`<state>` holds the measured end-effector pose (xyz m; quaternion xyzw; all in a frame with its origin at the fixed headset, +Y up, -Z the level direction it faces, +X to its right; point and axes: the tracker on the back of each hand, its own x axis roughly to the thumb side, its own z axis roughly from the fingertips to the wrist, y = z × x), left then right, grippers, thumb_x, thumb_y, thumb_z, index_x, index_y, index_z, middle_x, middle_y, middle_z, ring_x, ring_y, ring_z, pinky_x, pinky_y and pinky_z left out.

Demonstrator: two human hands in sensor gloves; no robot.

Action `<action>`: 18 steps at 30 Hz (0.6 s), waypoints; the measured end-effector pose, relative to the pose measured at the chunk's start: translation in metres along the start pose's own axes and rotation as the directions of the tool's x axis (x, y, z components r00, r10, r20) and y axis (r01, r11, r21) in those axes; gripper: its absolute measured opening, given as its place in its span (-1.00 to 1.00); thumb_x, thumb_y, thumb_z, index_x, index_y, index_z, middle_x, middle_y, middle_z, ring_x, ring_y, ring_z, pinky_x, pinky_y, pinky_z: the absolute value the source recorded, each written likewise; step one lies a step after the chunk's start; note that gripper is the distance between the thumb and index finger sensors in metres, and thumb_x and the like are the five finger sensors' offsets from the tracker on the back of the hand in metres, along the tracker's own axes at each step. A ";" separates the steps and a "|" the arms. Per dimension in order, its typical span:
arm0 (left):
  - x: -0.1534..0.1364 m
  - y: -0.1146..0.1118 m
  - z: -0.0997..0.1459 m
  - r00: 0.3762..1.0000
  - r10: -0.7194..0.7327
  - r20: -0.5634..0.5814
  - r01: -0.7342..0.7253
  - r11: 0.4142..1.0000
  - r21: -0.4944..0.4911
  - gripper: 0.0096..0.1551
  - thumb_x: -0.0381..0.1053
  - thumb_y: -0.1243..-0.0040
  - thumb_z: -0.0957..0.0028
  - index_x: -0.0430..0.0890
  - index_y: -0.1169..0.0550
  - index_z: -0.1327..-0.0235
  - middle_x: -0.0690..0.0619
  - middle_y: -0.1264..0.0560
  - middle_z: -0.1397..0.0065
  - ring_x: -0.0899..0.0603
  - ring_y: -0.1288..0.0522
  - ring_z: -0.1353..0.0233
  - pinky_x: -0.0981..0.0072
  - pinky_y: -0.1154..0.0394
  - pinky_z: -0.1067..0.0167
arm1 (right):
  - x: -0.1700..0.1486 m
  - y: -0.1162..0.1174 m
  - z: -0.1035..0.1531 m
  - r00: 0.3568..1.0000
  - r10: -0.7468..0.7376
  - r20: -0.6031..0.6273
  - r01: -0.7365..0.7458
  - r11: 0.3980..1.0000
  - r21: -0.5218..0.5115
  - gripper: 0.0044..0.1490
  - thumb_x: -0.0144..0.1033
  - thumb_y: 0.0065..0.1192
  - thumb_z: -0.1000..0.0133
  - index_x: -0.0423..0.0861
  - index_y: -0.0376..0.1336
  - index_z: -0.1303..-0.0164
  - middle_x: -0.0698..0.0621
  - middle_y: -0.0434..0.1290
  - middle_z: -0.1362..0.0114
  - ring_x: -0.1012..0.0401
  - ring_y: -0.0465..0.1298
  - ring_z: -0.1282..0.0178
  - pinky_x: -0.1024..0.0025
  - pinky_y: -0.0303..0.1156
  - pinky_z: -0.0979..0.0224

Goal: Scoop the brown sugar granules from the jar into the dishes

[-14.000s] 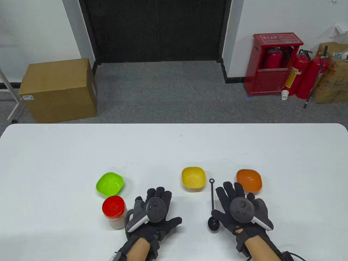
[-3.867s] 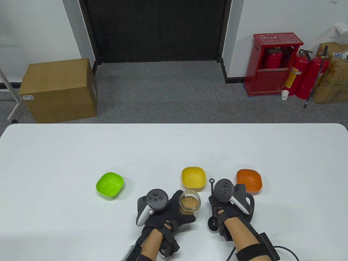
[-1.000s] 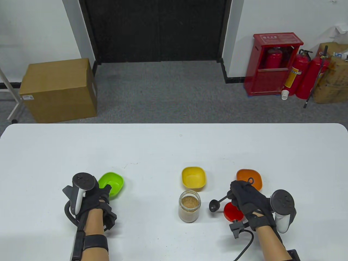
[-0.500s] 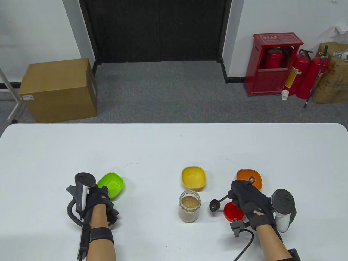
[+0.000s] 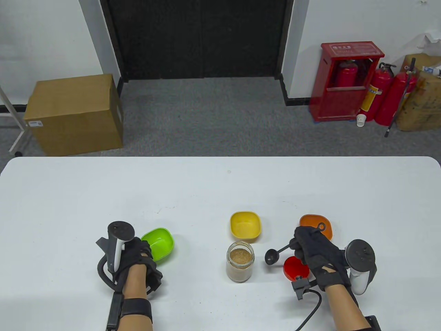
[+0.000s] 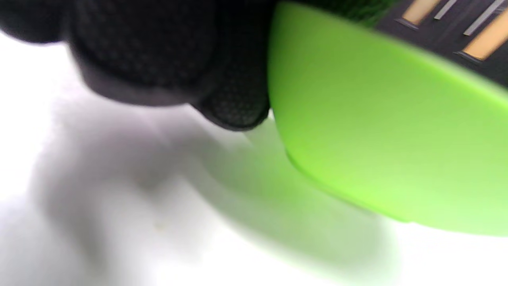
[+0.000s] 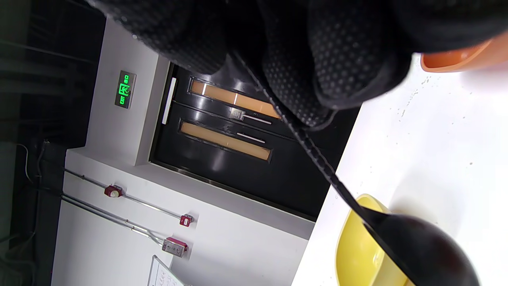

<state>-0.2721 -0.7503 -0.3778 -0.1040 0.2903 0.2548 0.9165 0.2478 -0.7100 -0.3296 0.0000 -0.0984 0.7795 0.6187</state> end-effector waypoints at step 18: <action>0.072 -0.012 0.090 0.940 -0.040 0.339 0.018 0.998 0.066 -0.51 0.09 -0.33 -0.17 -0.25 -0.65 -0.12 -0.02 -0.80 0.17 -0.10 -0.77 0.33 -0.05 -0.64 0.20 | 0.064 0.012 -0.008 0.977 -0.084 0.195 0.091 0.995 -0.029 -0.50 -0.16 0.26 -0.25 -0.26 0.41 -0.20 -0.32 0.64 -0.05 -0.11 0.57 0.21 -0.08 0.54 0.26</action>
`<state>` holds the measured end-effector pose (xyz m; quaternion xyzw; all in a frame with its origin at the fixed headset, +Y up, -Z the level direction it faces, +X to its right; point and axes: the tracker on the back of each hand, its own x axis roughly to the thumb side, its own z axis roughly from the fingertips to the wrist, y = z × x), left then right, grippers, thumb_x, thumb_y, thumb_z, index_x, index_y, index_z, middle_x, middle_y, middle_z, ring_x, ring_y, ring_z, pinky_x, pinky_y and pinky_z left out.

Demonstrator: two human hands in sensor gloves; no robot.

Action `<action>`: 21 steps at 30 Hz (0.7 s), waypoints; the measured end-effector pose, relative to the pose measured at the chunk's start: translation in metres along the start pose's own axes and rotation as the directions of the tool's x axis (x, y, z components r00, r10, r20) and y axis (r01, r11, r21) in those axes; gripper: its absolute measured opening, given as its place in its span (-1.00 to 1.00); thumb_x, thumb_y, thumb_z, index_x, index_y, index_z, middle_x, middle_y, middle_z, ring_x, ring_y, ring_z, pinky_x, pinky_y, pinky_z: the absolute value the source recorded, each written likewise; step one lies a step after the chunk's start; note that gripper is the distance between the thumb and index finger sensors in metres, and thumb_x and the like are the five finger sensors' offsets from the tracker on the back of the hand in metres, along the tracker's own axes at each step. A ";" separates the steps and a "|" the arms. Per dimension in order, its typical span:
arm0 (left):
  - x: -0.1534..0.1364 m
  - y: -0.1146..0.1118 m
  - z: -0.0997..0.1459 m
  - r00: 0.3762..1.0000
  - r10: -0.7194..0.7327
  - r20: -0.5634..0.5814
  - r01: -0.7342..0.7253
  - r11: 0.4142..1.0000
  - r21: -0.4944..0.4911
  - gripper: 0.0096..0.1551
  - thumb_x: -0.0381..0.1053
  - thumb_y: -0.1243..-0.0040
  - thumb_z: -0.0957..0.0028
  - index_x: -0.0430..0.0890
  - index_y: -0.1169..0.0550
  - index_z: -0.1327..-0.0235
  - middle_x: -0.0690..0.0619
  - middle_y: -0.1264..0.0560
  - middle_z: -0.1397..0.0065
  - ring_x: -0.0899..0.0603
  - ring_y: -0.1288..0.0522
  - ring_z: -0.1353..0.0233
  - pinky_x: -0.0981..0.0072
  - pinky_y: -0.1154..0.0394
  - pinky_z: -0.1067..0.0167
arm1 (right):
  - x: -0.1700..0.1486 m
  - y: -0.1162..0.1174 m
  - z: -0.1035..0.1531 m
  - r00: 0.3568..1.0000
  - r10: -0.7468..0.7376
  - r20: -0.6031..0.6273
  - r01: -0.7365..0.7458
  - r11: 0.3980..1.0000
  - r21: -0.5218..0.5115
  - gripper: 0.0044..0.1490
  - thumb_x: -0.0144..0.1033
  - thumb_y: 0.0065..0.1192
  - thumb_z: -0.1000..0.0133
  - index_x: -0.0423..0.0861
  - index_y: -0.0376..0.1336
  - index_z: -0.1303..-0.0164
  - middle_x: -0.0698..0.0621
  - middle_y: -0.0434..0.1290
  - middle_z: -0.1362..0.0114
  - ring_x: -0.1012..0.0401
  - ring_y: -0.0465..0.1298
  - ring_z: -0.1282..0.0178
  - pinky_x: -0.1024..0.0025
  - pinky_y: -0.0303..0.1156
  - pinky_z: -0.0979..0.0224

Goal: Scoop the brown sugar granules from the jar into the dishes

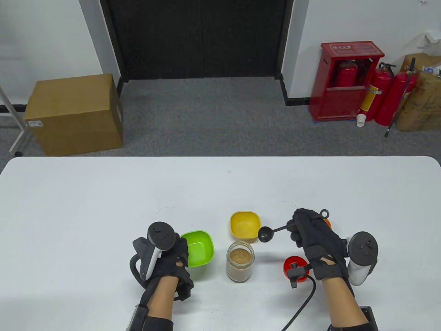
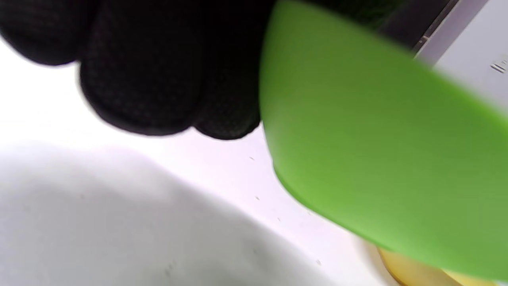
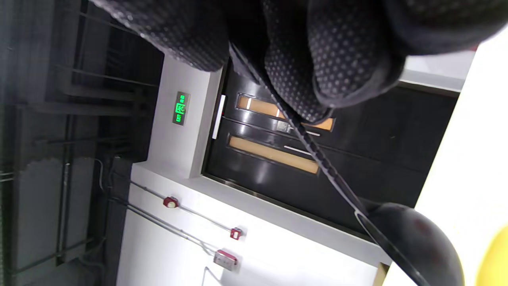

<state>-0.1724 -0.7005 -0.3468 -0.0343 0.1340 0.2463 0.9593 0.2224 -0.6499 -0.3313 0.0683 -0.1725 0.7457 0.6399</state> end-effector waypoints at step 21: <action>-0.009 -0.034 0.019 0.997 0.052 0.065 -0.050 0.998 -0.023 -0.47 0.12 -0.29 -0.17 -0.25 -0.61 -0.17 -0.04 -0.80 0.07 -0.13 -0.81 0.24 -0.09 -0.65 0.13 | -0.004 0.041 0.010 0.995 0.064 0.076 -0.076 0.983 0.169 -0.50 -0.23 0.42 -0.16 -0.25 0.41 -0.19 -0.30 0.64 -0.06 -0.10 0.58 0.19 -0.08 0.55 0.25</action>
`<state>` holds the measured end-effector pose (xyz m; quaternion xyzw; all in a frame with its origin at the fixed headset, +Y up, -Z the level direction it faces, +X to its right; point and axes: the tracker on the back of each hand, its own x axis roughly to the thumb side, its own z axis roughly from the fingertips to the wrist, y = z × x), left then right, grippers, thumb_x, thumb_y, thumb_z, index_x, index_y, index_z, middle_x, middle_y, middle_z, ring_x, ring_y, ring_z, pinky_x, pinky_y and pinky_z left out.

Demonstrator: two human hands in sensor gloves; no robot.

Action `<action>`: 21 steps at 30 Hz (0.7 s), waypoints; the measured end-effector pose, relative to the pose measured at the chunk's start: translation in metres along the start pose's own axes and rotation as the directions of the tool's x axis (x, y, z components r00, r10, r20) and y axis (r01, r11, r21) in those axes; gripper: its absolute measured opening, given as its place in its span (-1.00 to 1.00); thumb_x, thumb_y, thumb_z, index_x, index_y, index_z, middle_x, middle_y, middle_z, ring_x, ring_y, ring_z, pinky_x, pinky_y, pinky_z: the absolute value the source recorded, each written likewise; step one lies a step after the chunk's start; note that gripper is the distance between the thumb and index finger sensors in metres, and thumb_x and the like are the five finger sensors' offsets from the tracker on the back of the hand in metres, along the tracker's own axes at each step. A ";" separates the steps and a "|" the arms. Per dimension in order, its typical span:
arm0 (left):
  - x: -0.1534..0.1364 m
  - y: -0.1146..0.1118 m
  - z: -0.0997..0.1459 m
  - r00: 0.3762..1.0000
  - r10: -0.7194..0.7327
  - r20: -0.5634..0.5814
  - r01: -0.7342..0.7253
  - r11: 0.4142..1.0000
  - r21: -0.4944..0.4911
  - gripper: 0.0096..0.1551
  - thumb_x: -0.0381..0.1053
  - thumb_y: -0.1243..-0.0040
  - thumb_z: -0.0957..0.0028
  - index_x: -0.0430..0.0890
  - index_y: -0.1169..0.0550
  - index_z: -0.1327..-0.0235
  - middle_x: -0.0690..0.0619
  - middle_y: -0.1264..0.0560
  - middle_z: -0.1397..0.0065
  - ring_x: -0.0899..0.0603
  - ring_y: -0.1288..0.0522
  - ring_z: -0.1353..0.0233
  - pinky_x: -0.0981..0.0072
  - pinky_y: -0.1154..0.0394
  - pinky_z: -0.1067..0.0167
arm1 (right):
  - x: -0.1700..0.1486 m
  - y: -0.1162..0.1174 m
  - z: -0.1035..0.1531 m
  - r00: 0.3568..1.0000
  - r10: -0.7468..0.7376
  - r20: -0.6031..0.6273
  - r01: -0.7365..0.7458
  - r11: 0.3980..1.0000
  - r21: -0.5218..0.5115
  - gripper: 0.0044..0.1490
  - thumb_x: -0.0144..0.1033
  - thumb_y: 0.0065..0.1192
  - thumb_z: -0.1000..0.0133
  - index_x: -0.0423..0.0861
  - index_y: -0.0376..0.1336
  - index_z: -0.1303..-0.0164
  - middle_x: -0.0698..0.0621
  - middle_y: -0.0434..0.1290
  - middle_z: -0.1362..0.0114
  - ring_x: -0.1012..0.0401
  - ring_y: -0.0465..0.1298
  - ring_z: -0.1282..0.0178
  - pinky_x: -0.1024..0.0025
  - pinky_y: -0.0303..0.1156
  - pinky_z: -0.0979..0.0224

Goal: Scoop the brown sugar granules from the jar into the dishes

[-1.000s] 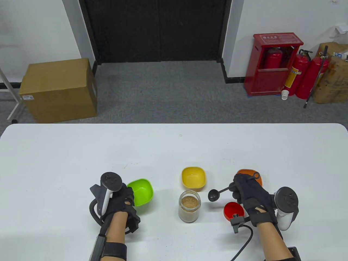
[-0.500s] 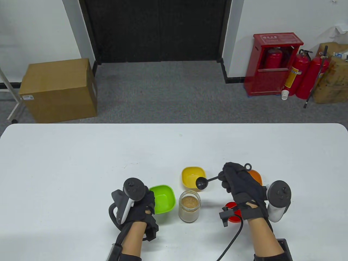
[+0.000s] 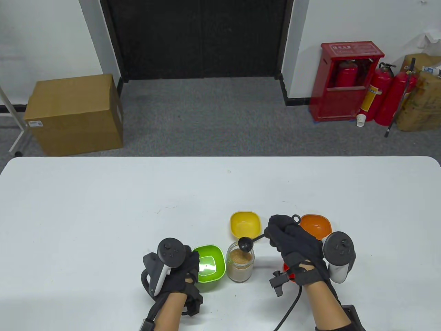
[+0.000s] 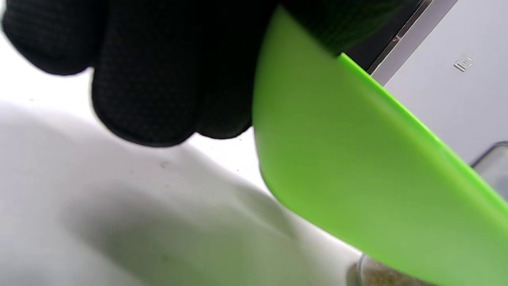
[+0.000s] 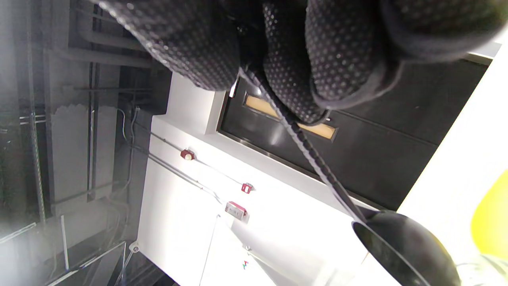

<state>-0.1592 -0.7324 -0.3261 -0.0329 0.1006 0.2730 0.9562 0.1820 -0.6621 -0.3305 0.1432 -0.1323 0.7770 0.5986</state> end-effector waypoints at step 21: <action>-0.011 -0.007 0.001 0.998 0.053 -0.017 -0.054 0.996 -0.076 -0.44 0.11 -0.25 -0.18 -0.22 -0.57 -0.27 -0.09 -0.77 -0.05 -0.17 -0.82 0.13 -0.13 -0.63 0.06 | -0.006 0.025 0.004 0.983 0.148 0.109 -0.166 0.970 0.180 -0.51 -0.21 0.32 -0.23 -0.25 0.44 -0.22 -0.36 0.62 -0.11 -0.18 0.56 0.15 -0.16 0.52 0.20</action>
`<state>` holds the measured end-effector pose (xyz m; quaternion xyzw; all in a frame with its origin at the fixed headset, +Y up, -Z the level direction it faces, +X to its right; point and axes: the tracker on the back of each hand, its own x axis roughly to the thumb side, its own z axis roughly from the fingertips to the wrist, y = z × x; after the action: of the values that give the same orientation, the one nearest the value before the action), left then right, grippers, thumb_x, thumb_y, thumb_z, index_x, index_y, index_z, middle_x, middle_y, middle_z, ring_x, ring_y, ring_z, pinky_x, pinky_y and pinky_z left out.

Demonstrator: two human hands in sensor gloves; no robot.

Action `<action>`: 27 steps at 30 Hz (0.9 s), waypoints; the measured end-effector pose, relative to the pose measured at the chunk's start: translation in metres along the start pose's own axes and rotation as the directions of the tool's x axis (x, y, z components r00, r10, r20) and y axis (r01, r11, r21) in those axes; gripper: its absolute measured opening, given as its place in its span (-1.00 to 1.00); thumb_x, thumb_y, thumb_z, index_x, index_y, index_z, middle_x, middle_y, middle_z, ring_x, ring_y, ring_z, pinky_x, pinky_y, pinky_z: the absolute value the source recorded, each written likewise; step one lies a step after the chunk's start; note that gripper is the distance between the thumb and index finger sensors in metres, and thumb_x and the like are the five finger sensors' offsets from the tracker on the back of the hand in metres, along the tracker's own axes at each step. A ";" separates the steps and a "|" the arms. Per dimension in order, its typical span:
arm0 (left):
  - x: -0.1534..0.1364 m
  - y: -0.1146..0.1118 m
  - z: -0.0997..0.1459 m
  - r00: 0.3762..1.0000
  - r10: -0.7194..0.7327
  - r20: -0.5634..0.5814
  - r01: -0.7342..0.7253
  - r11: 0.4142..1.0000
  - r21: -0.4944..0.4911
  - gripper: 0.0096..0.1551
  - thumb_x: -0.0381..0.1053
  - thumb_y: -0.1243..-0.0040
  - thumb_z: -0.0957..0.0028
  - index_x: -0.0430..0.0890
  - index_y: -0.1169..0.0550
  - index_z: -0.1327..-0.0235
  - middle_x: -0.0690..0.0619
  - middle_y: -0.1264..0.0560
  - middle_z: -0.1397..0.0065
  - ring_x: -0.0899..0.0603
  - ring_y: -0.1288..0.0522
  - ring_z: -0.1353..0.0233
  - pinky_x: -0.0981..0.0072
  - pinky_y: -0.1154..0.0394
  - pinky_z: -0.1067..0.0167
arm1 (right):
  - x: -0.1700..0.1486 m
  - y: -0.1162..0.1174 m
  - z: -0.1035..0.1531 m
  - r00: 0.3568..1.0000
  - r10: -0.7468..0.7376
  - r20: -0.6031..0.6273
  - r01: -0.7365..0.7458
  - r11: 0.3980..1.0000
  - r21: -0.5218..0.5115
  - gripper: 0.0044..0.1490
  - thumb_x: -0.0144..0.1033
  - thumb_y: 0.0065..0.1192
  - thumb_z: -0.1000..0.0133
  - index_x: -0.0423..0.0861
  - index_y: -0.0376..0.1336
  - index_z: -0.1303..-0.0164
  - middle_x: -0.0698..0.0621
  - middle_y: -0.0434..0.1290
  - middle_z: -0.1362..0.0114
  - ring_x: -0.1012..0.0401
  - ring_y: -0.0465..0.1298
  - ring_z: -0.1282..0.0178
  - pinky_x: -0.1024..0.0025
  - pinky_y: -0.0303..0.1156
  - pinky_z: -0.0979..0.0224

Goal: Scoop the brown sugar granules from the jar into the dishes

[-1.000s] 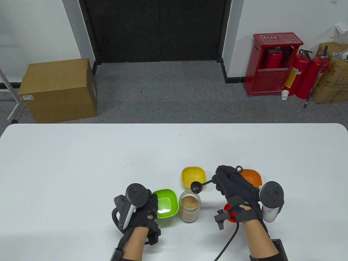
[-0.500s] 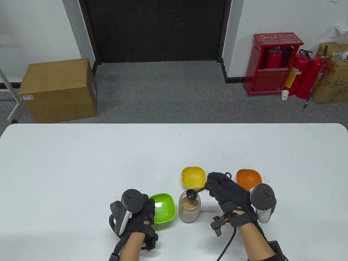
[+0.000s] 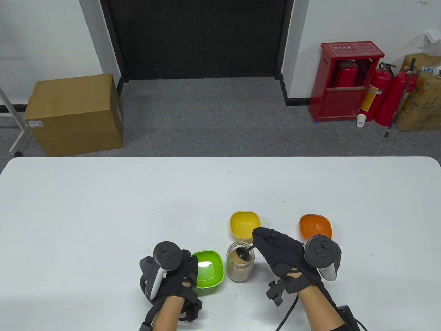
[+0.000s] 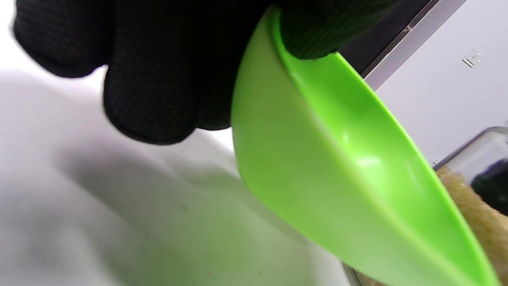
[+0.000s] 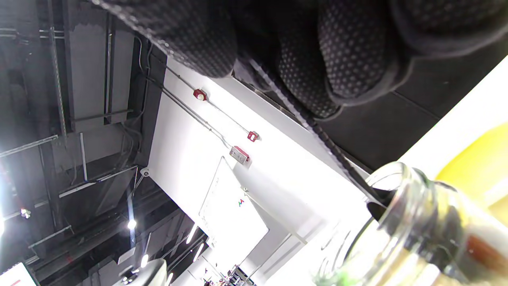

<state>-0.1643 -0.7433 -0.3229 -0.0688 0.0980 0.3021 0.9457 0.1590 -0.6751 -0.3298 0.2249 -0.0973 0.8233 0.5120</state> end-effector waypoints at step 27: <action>-0.002 0.000 0.002 0.996 0.090 0.008 -0.089 0.996 -0.027 -0.41 0.11 -0.23 -0.19 -0.23 -0.53 -0.32 -0.11 -0.75 -0.07 -0.18 -0.80 0.11 -0.12 -0.62 0.03 | -0.029 0.005 0.010 0.939 -0.260 -0.226 0.236 0.964 -0.125 -0.50 -0.20 0.29 -0.23 -0.30 0.44 -0.16 -0.36 0.65 -0.03 -0.12 0.59 0.23 -0.09 0.56 0.28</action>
<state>-0.1653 -0.7444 -0.3208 -0.0755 0.0928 0.3457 0.9307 0.1685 -0.7041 -0.3338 0.1092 -0.0449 0.7676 0.6299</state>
